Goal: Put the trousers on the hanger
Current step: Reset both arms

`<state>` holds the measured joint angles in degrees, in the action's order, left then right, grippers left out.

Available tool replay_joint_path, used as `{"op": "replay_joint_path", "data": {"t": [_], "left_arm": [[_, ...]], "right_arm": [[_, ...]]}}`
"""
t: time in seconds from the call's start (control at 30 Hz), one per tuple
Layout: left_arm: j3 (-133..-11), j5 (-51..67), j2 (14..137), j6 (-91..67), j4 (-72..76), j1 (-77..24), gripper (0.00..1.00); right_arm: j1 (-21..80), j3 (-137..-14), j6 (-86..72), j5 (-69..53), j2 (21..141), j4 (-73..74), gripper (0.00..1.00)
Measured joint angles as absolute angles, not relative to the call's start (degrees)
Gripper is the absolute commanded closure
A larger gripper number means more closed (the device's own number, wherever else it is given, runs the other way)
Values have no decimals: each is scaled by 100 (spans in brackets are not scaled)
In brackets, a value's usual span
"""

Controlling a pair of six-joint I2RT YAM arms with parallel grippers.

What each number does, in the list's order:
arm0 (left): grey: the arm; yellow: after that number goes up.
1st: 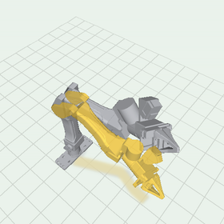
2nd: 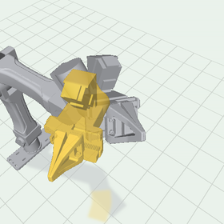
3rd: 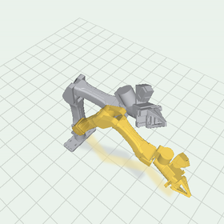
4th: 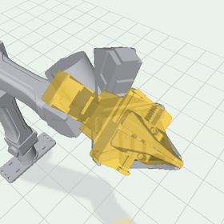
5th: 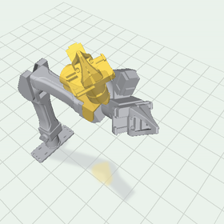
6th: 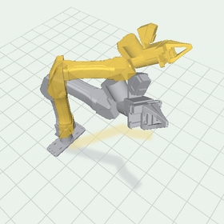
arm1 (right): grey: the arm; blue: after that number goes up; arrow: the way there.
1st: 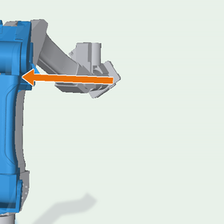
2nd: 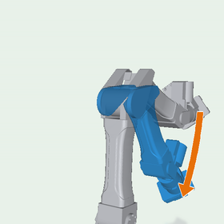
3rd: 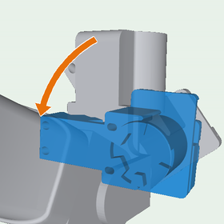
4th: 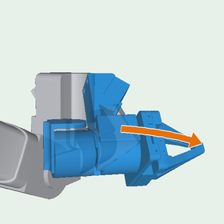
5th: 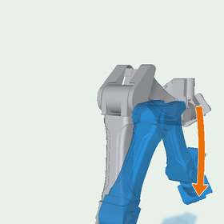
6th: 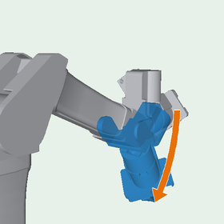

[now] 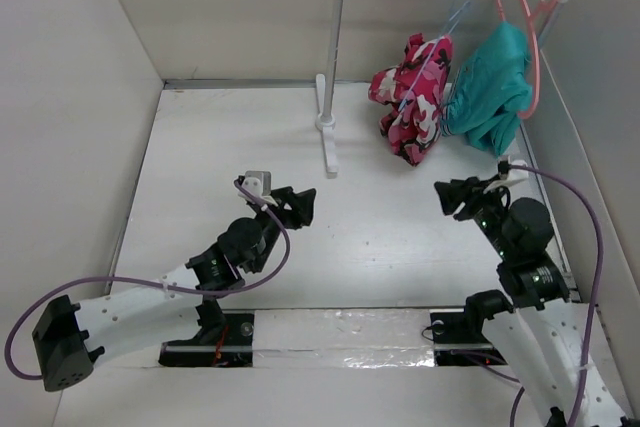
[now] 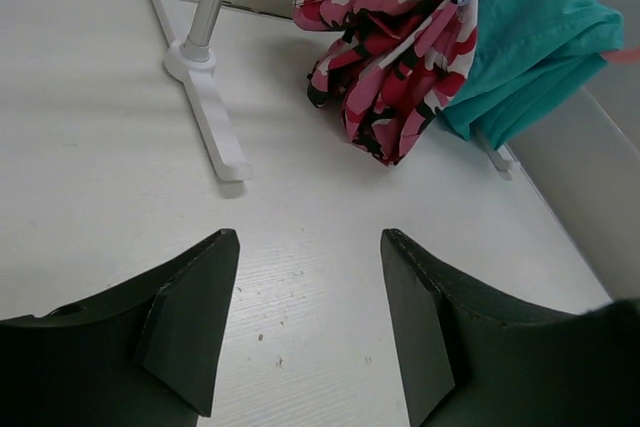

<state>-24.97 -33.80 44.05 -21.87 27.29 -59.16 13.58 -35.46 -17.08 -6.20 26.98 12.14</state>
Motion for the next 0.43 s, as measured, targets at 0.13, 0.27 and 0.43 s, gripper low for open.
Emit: {"op": "replay_joint_path", "data": {"t": [0.13, 0.27, 0.43], "left_arm": [[-2381, -3544, 4392, -2209, 2783, -5916, 41], [-2357, -3575, 4392, -2224, 2805, -5916, 41], [-2357, -3509, 4412, -2314, 2797, -5916, 36]], "right_arm": [[1597, -3026, -1734, -504, 2040, 1776, 0], [1780, -2880, -1774, -366, 1601, 2279, 0], [1846, -2880, -1769, -298, 1214, 2541, 0]]}}
